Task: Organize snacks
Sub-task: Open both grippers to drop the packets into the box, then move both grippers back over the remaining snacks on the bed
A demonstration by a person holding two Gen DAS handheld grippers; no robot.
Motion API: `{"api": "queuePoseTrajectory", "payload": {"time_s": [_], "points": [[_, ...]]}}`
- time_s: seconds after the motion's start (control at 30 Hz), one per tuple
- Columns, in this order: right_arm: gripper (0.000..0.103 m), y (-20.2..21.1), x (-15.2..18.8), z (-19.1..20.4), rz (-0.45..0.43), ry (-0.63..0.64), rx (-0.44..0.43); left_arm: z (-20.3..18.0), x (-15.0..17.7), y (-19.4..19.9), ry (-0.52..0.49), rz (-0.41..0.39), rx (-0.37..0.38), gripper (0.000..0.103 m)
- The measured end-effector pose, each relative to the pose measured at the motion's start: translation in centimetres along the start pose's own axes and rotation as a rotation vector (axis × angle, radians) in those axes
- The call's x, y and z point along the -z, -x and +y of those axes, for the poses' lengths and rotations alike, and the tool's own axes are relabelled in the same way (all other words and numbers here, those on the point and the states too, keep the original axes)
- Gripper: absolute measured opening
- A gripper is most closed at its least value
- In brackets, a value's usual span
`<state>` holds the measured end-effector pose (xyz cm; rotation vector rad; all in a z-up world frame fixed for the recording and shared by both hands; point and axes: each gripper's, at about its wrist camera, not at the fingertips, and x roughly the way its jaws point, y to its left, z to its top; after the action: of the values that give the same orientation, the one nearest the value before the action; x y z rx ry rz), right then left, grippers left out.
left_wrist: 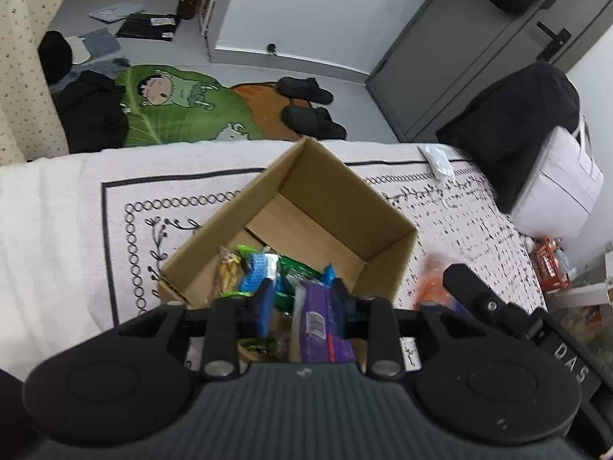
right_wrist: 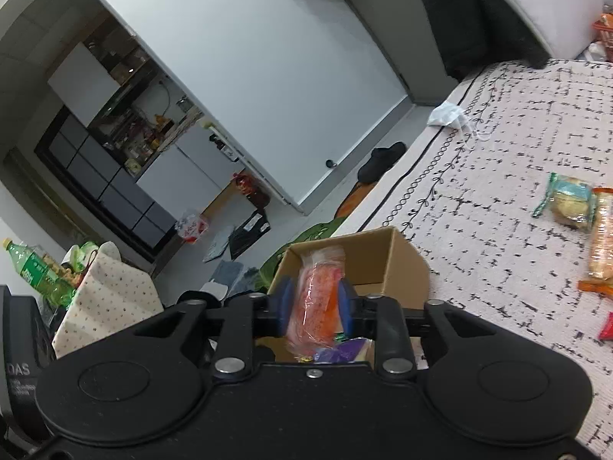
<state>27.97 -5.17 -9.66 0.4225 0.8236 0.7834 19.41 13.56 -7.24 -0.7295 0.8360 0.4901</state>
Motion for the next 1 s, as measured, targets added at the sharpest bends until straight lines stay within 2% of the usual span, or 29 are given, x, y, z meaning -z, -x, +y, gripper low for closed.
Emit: {"api": "queuePoseTrajectory", "payload": {"time_s": [0.03,0.13,0.27,0.43,0.53,0.63,0.83,1.0], "points": [[0.042,0.0,0.0,-0.1,0.011,0.001,0.004,0.0,-0.1,0.2,0.003,-0.006,-0.008,0.049],[0.050,0.6,-0.2,-0.3,0.002,-0.009,0.031,-0.1,-0.2,0.6,0.003,-0.029,-0.019,0.066],[0.061,2.0,-1.0,-1.0,-0.013,-0.030,0.064,-0.6,0.1,1.0,-0.005,-0.023,-0.023,0.080],[0.080,3.6,-1.9,-1.9,-0.023,-0.024,0.122,-1.2,0.4,1.4,-0.010,-0.005,-0.026,0.081],[0.084,4.8,-2.3,-2.6,-0.021,-0.025,0.154,-1.9,0.6,1.9,-0.026,-0.011,-0.015,0.082],[0.092,6.0,-2.6,-3.3,-0.019,-0.031,0.174,-2.8,0.9,2.4,-0.053,-0.033,-0.013,0.092],[0.098,7.7,-3.0,-4.5,-0.014,-0.033,0.195,-4.2,1.5,3.1,-0.084,-0.069,0.003,0.103],[0.103,8.5,-3.5,-5.3,0.018,-0.020,0.214,-5.6,2.0,3.6,-0.123,-0.057,0.023,0.103]]}}
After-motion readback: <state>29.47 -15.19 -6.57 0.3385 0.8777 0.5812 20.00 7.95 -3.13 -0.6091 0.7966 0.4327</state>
